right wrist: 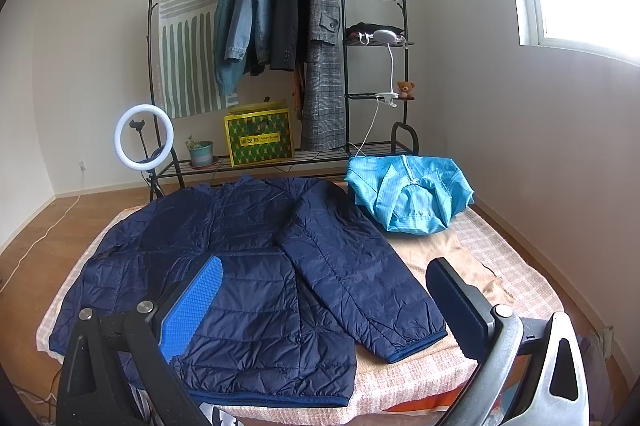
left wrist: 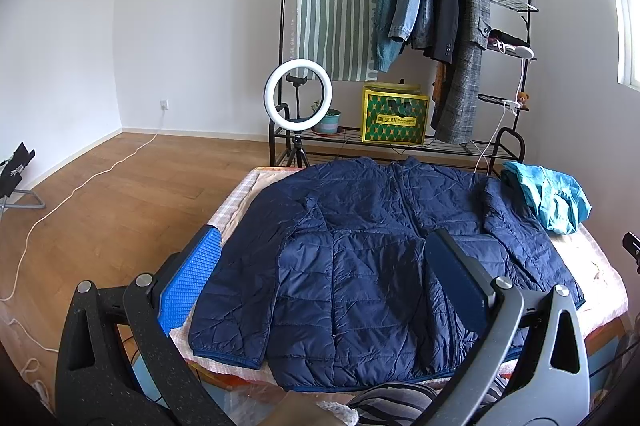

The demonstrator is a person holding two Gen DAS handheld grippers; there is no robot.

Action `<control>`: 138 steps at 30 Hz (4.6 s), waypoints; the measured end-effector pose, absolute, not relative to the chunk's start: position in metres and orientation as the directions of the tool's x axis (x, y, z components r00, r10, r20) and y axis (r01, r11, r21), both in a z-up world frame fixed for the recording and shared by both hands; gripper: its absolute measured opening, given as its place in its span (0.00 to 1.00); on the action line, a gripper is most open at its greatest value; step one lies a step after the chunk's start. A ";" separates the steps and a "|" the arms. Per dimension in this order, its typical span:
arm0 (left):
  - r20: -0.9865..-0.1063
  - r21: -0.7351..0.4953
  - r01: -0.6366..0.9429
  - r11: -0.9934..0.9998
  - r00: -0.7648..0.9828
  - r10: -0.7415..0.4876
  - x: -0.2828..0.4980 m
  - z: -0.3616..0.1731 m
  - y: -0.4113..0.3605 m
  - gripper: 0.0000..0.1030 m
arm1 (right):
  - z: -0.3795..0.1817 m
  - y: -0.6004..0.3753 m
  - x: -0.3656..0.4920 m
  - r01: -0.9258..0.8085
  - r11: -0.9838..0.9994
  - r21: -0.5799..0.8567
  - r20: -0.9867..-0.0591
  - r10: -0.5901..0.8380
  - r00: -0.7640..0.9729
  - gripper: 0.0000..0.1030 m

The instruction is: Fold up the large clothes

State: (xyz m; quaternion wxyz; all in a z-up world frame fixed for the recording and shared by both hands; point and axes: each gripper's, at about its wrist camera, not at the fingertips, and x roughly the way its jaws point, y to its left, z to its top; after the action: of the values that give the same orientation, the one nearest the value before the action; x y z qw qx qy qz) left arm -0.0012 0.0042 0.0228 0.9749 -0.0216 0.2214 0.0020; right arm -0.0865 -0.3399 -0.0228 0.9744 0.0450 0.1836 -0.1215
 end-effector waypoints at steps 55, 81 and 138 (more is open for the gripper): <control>-0.434 -0.048 -0.036 0.998 0.901 0.011 0.002 0.016 0.019 1.00 | -0.031 -0.333 -0.075 0.242 0.969 0.048 -0.393 -0.204 0.897 1.00; -0.599 -0.222 -0.160 0.962 0.801 -0.005 0.049 -0.082 0.161 1.00 | 0.016 -0.324 0.022 0.107 0.992 -0.073 -0.296 -0.124 0.947 0.99; -0.730 -0.389 -0.172 0.905 0.657 -0.189 0.052 -0.200 0.268 0.44 | -0.249 0.151 0.084 -0.951 0.276 -0.140 -0.903 0.358 0.237 0.52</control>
State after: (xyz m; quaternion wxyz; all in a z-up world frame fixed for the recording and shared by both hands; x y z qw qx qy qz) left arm 0.0521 0.2680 -0.2005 0.8837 -0.2180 0.4140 -0.0046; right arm 0.0837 0.1512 -0.2490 0.6927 -0.3724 0.3979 0.4724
